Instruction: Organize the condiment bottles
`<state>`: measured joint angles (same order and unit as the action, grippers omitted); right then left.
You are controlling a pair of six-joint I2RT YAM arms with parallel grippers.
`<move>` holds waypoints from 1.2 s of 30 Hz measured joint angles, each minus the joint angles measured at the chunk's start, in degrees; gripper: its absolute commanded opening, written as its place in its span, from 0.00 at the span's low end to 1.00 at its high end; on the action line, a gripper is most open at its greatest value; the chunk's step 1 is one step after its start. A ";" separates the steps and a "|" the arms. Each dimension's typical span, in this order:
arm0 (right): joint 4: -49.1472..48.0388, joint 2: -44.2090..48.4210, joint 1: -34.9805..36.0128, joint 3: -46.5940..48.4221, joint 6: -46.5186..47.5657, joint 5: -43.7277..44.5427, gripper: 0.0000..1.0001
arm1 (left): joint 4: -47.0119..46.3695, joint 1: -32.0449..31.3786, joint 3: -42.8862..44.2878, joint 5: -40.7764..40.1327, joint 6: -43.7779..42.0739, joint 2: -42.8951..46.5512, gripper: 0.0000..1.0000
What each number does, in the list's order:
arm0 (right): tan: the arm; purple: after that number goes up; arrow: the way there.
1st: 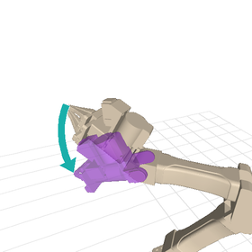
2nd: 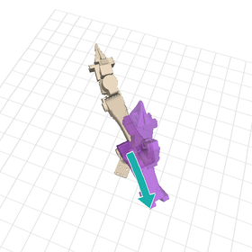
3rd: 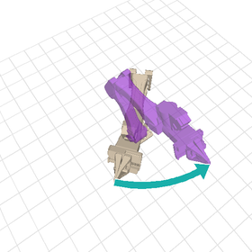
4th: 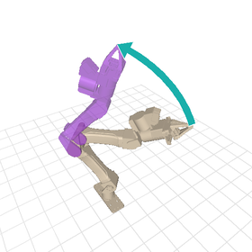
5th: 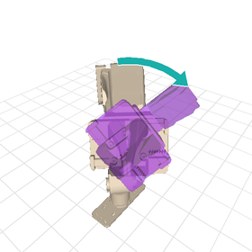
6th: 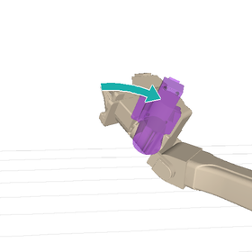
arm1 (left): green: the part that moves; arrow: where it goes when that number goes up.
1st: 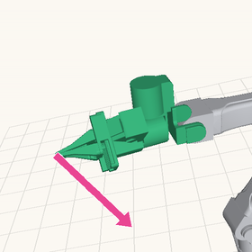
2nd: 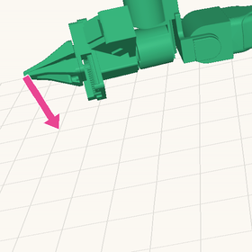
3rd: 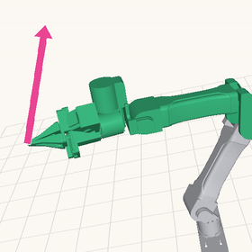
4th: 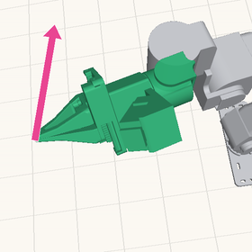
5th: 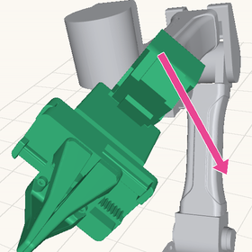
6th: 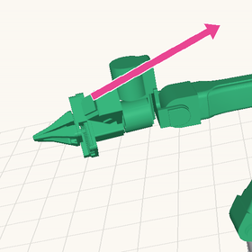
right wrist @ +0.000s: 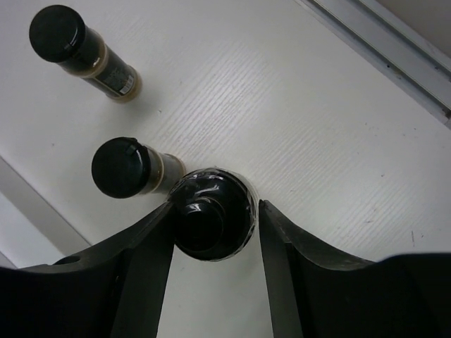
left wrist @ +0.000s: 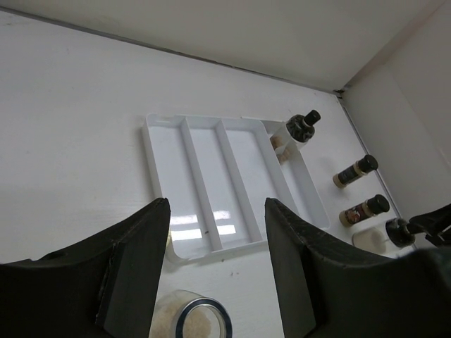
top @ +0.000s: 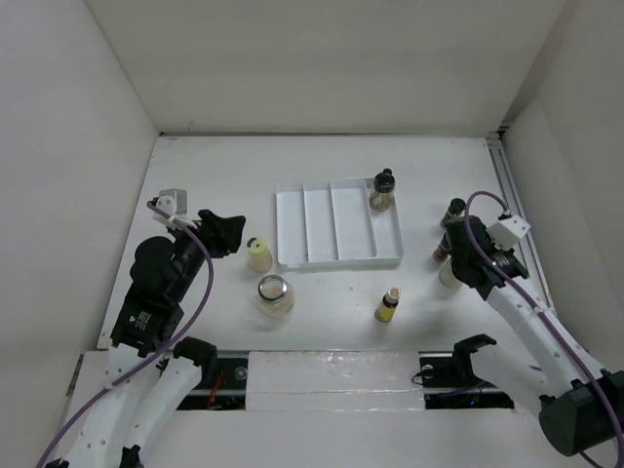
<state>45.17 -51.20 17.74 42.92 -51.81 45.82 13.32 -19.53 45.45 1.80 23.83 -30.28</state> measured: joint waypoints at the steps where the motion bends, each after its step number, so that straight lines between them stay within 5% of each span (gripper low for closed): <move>1: -0.26 -0.79 -0.20 0.00 0.37 -0.46 0.54 | 0.07 0.00 0.00 0.07 0.00 0.17 0.52; 16: -2.99 -2.05 -0.07 0.00 3.61 -3.28 0.29 | 0.17 0.00 0.00 0.17 0.00 0.57 0.52; 28: 1.29 4.00 10.43 7.13 5.62 -9.46 0.29 | 0.22 0.00 0.00 0.13 0.00 0.02 0.52; 36: -9.38 -1.84 13.73 13.88 11.80 -10.62 0.29 | 0.13 0.00 0.00 0.17 0.00 -1.22 0.52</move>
<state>35.79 -53.04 31.46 56.80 -40.01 35.20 13.45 -19.53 45.45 1.98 23.83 -31.51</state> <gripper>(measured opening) 0.359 0.520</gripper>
